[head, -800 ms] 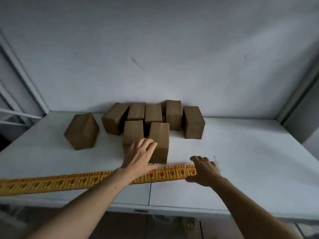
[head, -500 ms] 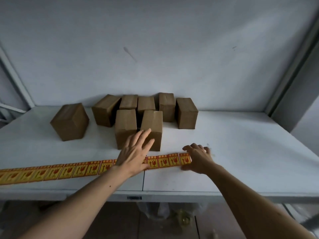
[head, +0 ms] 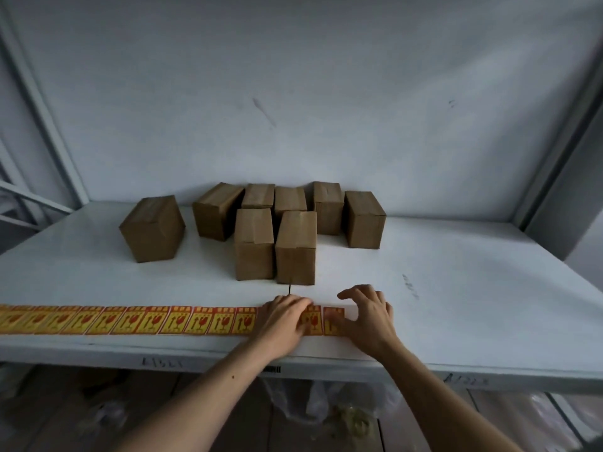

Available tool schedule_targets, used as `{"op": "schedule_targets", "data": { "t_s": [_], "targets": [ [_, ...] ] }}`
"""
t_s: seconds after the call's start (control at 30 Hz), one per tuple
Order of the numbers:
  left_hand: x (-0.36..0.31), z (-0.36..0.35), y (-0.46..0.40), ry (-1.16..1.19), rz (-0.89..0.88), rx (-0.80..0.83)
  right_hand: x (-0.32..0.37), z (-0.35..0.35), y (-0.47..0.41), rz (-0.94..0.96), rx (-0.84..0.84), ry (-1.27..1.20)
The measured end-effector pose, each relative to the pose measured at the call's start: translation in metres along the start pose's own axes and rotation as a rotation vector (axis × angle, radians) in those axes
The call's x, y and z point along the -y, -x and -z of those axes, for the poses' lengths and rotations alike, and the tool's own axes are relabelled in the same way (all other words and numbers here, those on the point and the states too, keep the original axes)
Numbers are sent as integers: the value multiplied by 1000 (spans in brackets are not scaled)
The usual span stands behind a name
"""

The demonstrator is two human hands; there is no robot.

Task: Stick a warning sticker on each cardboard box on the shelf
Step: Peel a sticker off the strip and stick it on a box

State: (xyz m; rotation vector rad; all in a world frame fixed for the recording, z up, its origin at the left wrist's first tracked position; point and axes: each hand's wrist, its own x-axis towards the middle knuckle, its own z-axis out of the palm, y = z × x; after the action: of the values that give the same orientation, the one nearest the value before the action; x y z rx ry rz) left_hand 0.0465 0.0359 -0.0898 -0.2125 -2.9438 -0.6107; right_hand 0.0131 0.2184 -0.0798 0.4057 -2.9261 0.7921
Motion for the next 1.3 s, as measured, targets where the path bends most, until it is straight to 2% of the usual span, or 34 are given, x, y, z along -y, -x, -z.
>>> {"op": "schedule_targets", "data": {
  "t_s": [0.1,0.23,0.5,0.73,0.9,1.0,1.1,1.17,1.2,1.3],
  "targets": [
    [1,-6,-6,-6,-2,-33,-8,1,-8,-11,-66,69],
    [4,-12,-17,-34,-15,-74,-12,-4,-19,-17,-47,85],
    [13,-9,-38,16,-45,-8,-22,-1,-35,-18,15,93],
    [8,-8,-38,-48,-131,40,-20,-3,-24,14,-33,121],
    [9,-8,-34,-29,-135,33,-13,-3,-37,-83,8,39],
    [12,-9,-33,-54,-153,14,-13,2,-47,-55,76,3],
    [14,-7,-34,-74,-155,24,-12,17,-54,-109,-8,-281],
    [11,-7,-35,-52,-161,-25,-8,29,-56,-168,-112,-541],
    [11,-6,-37,1,-148,-100,-3,34,-60,-173,-149,-637],
    [9,9,-49,168,-41,-439,19,47,-79,-127,-166,-721]
  ]
}}
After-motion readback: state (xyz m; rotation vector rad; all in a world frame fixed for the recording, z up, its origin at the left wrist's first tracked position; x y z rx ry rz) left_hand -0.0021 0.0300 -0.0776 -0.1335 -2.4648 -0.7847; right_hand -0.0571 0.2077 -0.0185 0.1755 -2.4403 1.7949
